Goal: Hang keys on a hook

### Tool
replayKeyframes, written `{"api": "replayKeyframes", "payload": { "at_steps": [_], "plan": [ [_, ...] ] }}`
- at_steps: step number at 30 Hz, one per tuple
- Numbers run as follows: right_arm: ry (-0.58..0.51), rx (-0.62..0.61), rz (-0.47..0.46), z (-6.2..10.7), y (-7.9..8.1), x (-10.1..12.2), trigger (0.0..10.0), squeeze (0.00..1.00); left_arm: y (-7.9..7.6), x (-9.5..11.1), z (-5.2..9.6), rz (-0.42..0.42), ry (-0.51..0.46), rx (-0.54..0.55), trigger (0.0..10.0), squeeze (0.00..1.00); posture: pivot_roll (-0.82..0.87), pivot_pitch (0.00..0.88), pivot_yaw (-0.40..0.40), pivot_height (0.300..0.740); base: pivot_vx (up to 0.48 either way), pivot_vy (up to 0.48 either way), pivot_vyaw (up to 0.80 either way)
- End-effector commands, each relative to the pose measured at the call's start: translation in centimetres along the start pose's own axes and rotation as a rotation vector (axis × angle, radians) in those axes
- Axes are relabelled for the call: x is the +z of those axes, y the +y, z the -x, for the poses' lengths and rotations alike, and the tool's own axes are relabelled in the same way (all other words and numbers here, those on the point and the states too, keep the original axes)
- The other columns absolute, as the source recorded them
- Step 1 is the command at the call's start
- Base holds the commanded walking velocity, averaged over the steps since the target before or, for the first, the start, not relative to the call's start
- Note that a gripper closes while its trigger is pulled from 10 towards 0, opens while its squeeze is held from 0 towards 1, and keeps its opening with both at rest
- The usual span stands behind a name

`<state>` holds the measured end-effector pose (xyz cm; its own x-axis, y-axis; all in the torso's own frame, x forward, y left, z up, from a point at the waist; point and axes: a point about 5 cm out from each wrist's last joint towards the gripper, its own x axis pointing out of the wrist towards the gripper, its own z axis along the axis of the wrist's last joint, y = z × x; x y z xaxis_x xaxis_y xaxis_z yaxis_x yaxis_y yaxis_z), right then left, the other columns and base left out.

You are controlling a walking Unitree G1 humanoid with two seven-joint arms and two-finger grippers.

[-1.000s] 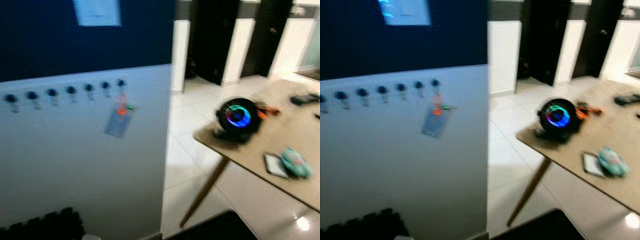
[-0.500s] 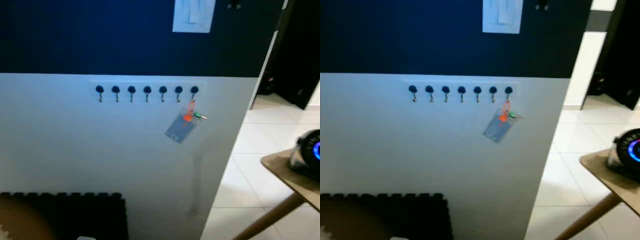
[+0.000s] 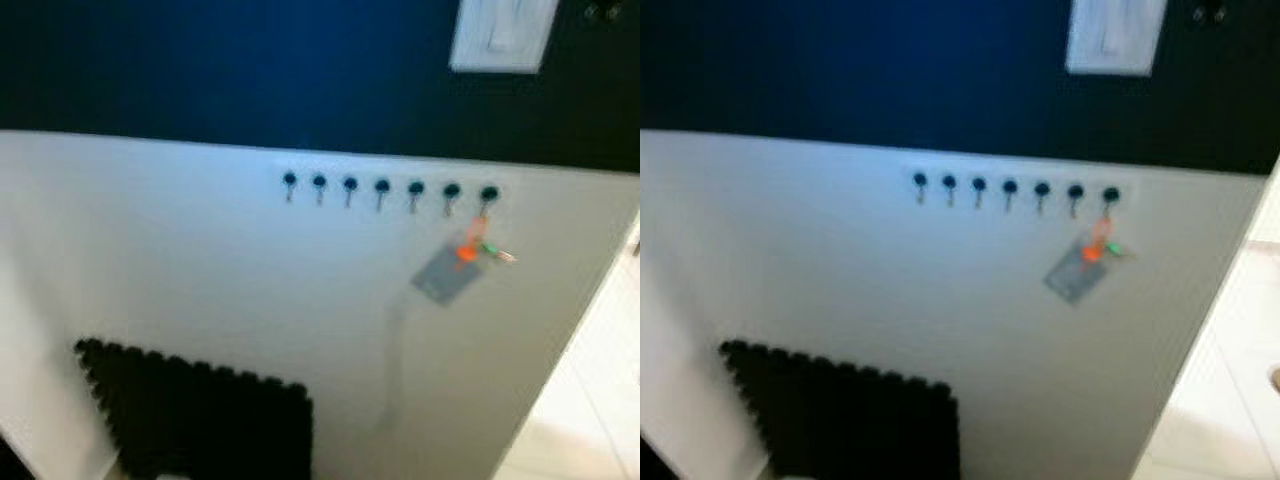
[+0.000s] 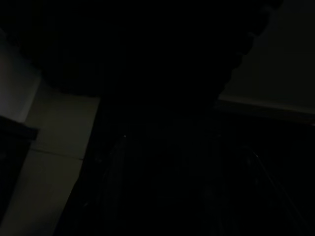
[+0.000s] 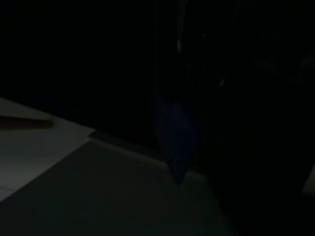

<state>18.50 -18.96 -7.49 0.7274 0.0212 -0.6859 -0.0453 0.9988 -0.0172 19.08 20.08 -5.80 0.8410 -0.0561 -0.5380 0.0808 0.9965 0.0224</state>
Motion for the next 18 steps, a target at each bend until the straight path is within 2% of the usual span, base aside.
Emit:
{"api": "replayKeyframes", "payload": {
  "at_steps": [1,2,9,18],
  "plan": [
    [0.029,-0.006,-0.001,0.26,-0.09,-0.78,10.0,0.00,-0.38,0.16,-0.11,-0.035,-0.004,-0.032,10.0,0.00,0.07,0.051,-0.027,0.740,0.000,0.000,0.00],
    [0.029,-0.007,-0.001,0.26,-0.10,-0.79,10.0,0.00,-0.45,0.18,-0.12,-0.039,-0.005,-0.036,10.0,0.00,0.07,0.051,-0.027,0.740,0.000,0.000,0.00],
    [0.035,-0.015,-0.002,0.32,-0.23,-0.93,10.0,0.00,-0.89,0.17,-0.16,-0.049,-0.006,-0.059,10.0,0.00,0.06,0.051,-0.025,0.740,0.000,-0.480,0.00],
    [0.035,-0.023,-0.009,0.46,-0.49,-1.13,10.0,0.00,-0.47,0.58,-0.39,-0.054,-0.012,-0.039,10.0,0.00,0.06,0.037,-0.018,0.740,0.000,0.000,0.00]
  ]
}}
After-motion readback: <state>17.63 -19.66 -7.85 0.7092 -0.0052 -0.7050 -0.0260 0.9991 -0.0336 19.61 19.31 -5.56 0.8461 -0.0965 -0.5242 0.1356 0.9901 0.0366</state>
